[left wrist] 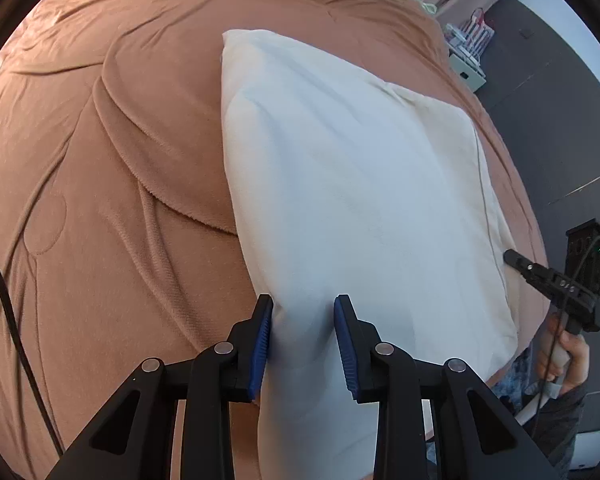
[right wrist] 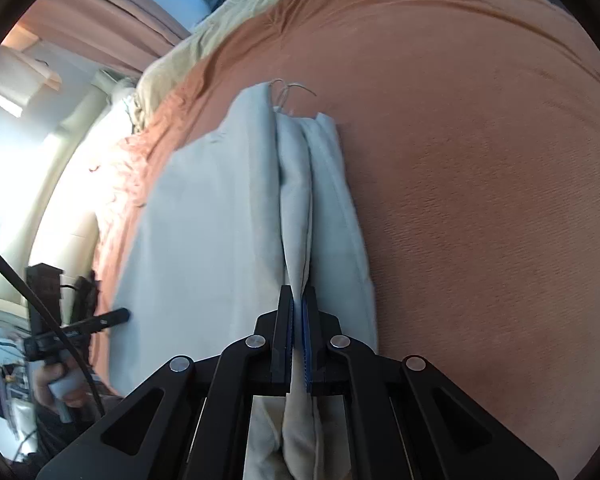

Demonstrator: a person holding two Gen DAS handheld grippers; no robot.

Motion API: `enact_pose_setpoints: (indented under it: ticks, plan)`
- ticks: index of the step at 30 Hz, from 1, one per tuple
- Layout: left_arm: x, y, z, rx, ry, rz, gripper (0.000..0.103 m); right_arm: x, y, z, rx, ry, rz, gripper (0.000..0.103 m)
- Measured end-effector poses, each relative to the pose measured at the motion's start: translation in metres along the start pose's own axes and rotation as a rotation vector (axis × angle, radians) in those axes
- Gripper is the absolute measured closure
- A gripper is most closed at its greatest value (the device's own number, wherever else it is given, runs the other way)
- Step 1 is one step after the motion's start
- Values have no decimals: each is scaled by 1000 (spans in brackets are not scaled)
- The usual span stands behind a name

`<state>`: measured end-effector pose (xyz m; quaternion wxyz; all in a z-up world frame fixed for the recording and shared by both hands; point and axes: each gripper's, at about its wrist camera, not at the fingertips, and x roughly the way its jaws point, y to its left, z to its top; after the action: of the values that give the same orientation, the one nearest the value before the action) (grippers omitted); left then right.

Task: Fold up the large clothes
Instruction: 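Press the folded jacket flat with both tools and grip its edge, then grasp the folded jacket edge with the left tool while the right tool grips the drawstring end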

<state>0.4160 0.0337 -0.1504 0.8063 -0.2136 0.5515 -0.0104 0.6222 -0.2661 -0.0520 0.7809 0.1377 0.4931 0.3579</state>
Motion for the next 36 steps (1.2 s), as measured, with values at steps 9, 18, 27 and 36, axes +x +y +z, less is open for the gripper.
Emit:
enact_pose_setpoints:
  ticks: [9, 18, 27, 36]
  plan:
    - [-3, -20, 1, 35, 3, -1, 70, -13, -14, 0, 21, -26, -38, 103]
    - [8, 3, 6, -10, 30, -45, 66, -9, -41, -2, 107, 19, 16, 93]
    - [0, 27, 31, -75, -51, -74, 46, -6, -38, 9, 54, 30, 44, 27]
    - [23, 51, 61, -117, -81, -82, 46, 48, -58, 45, 84, 88, 139, 27]
